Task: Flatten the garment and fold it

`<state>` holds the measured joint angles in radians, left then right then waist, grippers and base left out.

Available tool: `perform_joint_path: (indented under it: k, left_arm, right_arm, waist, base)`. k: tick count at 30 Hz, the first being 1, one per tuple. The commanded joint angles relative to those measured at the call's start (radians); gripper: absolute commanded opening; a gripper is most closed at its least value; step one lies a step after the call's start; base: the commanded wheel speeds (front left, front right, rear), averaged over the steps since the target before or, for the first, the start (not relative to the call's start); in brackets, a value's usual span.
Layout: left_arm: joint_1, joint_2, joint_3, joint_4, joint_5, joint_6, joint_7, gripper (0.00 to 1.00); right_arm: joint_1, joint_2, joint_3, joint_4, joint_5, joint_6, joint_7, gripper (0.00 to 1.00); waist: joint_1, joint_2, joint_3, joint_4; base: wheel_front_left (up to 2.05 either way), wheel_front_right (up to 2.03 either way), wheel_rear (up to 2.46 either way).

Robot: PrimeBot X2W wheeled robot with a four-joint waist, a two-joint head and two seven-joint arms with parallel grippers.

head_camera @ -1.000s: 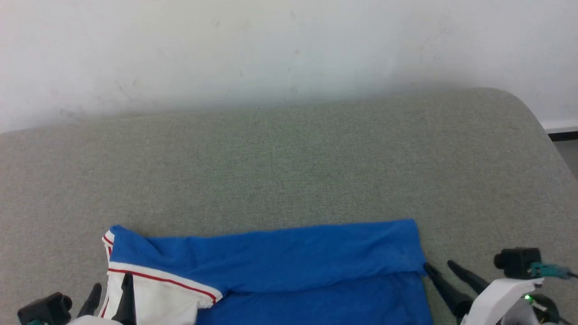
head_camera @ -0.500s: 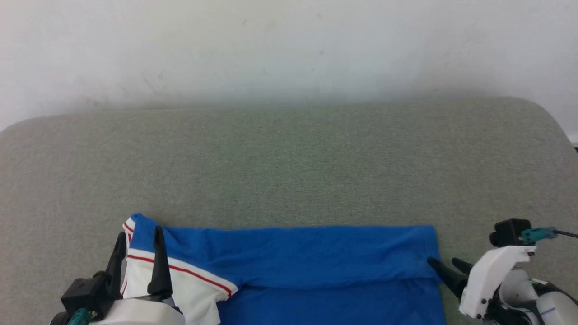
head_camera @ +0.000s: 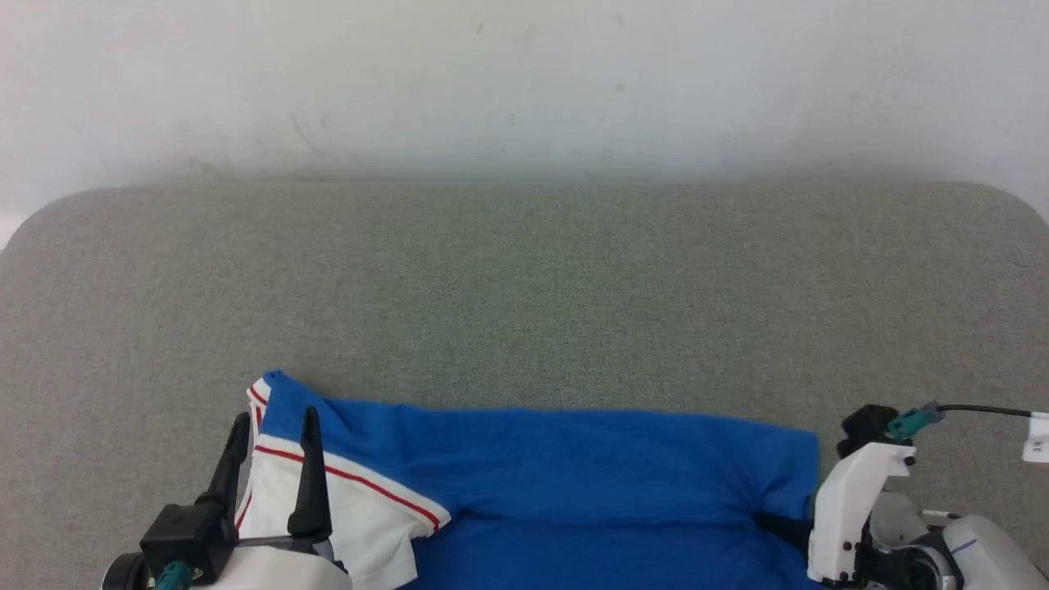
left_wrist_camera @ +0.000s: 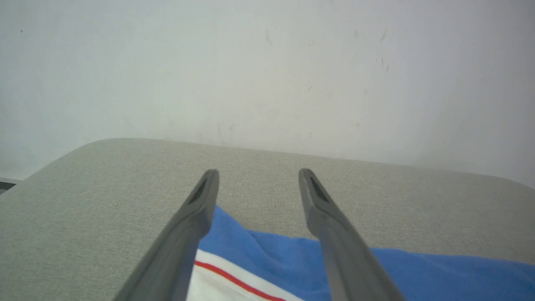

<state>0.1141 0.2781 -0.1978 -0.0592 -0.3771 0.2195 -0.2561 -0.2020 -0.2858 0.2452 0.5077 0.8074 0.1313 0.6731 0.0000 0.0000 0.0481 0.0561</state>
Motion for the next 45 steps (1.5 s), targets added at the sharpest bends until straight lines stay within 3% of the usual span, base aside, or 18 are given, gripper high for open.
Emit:
perform_joint_path:
  k: [1, 6, 12, 17, 21, 24, 27, 31, 35, 40, 45]
  left_arm:
    - [-0.005, -0.005, 0.005, -0.005, 0.013, -0.008, -0.005, 1.0]
    - [0.006, -0.002, 0.008, 0.004, 0.024, -0.007, -0.006, 1.0]
    - [0.032, 0.004, 0.013, -0.001, 0.031, 0.003, -0.006, 1.0]
    - [0.046, 0.011, 0.013, -0.009, 0.034, 0.012, -0.001, 1.0]
    - [0.05, 0.016, 0.01, -0.014, 0.037, 0.016, 0.006, 1.0]
    - [0.052, 0.02, 0.006, -0.016, 0.04, 0.018, 0.012, 1.0]
    - [0.056, 0.025, 0.0, -0.017, 0.044, 0.02, 0.019, 1.0]
    - [0.057, 0.03, -0.004, -0.021, 0.047, 0.023, 0.027, 1.0]
    - [0.047, 0.036, -0.005, -0.03, 0.052, 0.027, 0.034, 1.0]
    - [0.022, 0.042, -0.004, -0.035, 0.058, 0.034, 0.042, 1.0]
    - [-0.014, 0.049, -0.008, -0.038, 0.06, 0.026, 0.043, 1.0]
  right_arm:
    - [0.047, 0.033, 0.044, 0.044, 0.005, -0.001, 0.042, 0.0]
    - [0.027, 0.011, 0.051, 0.0, -0.01, -0.001, 0.016, 0.0]
    - [0.03, -0.073, 0.018, -0.124, -0.042, -0.001, -0.042, 0.0]
    - [0.076, -0.139, -0.085, -0.19, -0.076, -0.001, -0.025, 0.0]
    - [0.124, -0.153, -0.201, -0.225, -0.097, -0.001, 0.014, 0.0]
    - [0.154, -0.118, -0.275, -0.261, -0.086, -0.001, 0.072, 0.0]
    - [0.167, -0.025, -0.318, -0.316, 0.012, -0.001, 0.172, 0.0]
    - [0.165, 0.099, -0.321, -0.393, 0.162, -0.001, 0.305, 0.0]
    - [0.135, 0.192, -0.286, -0.41, 0.244, -0.001, 0.37, 0.0]
    - [0.054, 0.233, -0.18, -0.339, 0.324, -0.001, 0.309, 0.0]
    - [-0.039, 0.235, 0.044, -0.238, 0.446, -0.001, 0.133, 0.0]
  waist:
    - [0.0, 0.0, -0.007, 0.002]
    - [0.0, 0.0, -0.022, 0.0]
    - [0.0, 0.0, -0.043, -0.009]
    - [0.0, 0.0, -0.053, -0.016]
    - [0.0, 0.0, -0.057, -0.018]
    - [0.0, 0.0, -0.061, -0.02]
    - [0.0, 0.0, -0.066, -0.023]
    - [0.0, 0.0, -0.069, -0.023]
    - [0.0, 0.0, -0.056, -0.018]
    - [0.0, 0.0, -0.029, 0.012]
    - [0.0, 0.0, 0.005, 0.059]
  base:
    - [0.0, 0.0, 0.0]
    - [0.0, 0.0, 0.0]
    - [0.0, 0.0, 0.0]
    - [0.0, 0.0, 0.0]
    - [0.0, 0.0, 0.0]
    - [0.0, 0.0, 0.0]
    - [0.0, 0.0, 0.0]
    - [0.0, 0.0, 0.0]
    - [0.0, 0.0, 0.0]
    - [0.0, 0.0, 0.0]
    - [0.0, 0.0, 0.0]
